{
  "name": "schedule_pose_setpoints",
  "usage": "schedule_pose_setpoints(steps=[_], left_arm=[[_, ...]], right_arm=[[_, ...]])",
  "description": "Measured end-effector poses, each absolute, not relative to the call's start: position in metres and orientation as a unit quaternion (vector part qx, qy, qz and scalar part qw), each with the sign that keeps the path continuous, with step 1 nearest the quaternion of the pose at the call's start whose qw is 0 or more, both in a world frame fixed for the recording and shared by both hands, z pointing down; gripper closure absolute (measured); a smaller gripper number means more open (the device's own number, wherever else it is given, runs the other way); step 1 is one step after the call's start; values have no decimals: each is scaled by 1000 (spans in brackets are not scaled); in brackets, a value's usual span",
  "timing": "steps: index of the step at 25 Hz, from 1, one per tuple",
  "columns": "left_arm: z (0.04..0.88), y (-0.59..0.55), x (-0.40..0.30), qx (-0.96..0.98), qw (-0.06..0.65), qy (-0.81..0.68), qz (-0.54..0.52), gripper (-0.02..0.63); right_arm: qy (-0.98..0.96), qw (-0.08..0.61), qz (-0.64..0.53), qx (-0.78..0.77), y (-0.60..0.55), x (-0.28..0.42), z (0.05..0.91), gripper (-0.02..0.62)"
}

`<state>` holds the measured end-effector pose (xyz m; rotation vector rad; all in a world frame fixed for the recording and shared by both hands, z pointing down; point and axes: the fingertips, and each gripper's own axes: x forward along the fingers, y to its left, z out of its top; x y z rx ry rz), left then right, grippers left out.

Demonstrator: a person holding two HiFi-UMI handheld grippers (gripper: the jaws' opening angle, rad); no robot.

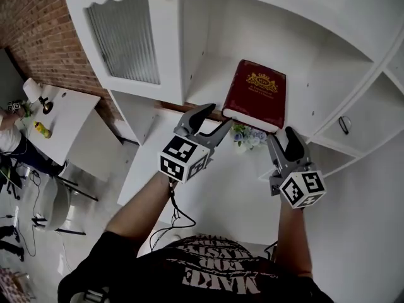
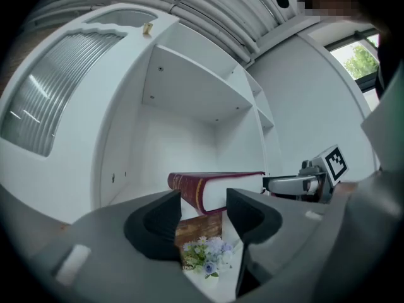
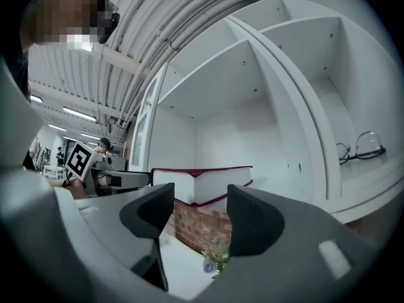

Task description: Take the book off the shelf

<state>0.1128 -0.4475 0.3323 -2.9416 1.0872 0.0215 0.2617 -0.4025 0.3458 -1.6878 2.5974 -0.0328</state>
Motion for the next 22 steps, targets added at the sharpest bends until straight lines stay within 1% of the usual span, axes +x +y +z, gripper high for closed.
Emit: schedule_pose_setpoints(steps=[8,13,22], left_arm=[[331,-452,136,-949,4,314,-11,385],[324,-441,136,-956,-20,291,29,385],[329,-413,122,-954,-44,291,49,385]], right_arm=[[854,14,-31,-519,-421,252,352,322],[852,27,-37,-521,-420,249,352,318],[862,37,-47,-504,-391,237,352,306]])
